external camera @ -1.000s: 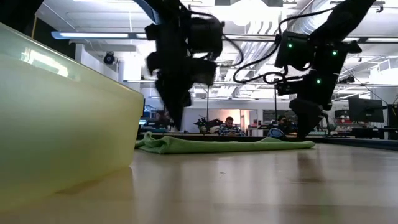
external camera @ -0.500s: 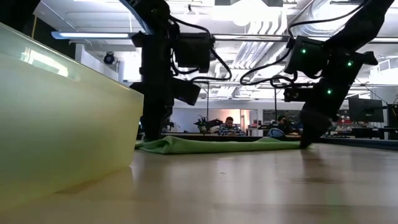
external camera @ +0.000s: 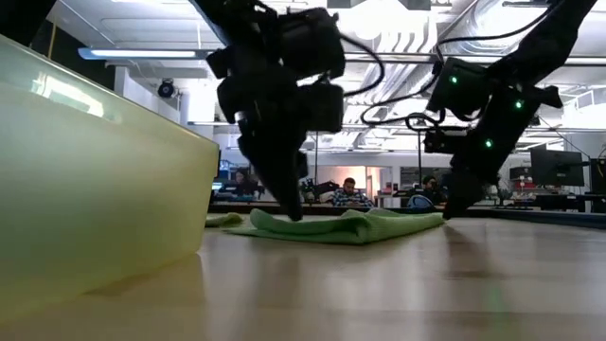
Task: Roll microfiber towels into tight, uniform cylinder then place into a basket
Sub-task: Roll the green microfiber towel
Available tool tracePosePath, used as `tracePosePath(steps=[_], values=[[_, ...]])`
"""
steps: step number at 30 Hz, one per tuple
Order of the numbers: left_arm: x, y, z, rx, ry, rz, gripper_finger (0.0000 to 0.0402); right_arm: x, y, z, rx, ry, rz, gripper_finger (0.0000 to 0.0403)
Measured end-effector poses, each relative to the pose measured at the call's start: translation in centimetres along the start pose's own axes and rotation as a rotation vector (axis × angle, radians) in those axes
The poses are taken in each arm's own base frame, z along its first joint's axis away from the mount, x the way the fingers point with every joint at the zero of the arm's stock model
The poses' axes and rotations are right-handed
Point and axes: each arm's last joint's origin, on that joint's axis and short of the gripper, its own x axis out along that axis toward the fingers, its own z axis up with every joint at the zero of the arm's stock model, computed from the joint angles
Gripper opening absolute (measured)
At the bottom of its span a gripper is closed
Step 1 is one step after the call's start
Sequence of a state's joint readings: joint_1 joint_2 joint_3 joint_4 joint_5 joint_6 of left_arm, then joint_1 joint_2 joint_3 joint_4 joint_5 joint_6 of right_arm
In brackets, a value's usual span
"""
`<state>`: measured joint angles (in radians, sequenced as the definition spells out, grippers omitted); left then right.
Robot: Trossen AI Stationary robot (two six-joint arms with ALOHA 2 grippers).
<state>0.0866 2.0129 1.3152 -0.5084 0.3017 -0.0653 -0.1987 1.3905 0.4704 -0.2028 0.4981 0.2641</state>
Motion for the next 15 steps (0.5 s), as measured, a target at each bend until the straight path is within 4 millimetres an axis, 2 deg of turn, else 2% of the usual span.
tracePosePath(steps=[4,9,15], values=[[-0.6,-0.4,0.9,0.047,-0.021,0.044,0.0076,-0.7,1.0,1.1,0.071,0.0,0.176,0.0125],[-1.7,-0.5,1.7,0.095,-0.004,0.123,0.0076,-2.2,3.3,2.0,0.098,-0.058,0.362,0.0125],[-2.1,0.0,0.6,0.096,0.127,0.17,0.0076,-3.6,5.8,1.3,0.12,-0.088,0.43,0.0125]])
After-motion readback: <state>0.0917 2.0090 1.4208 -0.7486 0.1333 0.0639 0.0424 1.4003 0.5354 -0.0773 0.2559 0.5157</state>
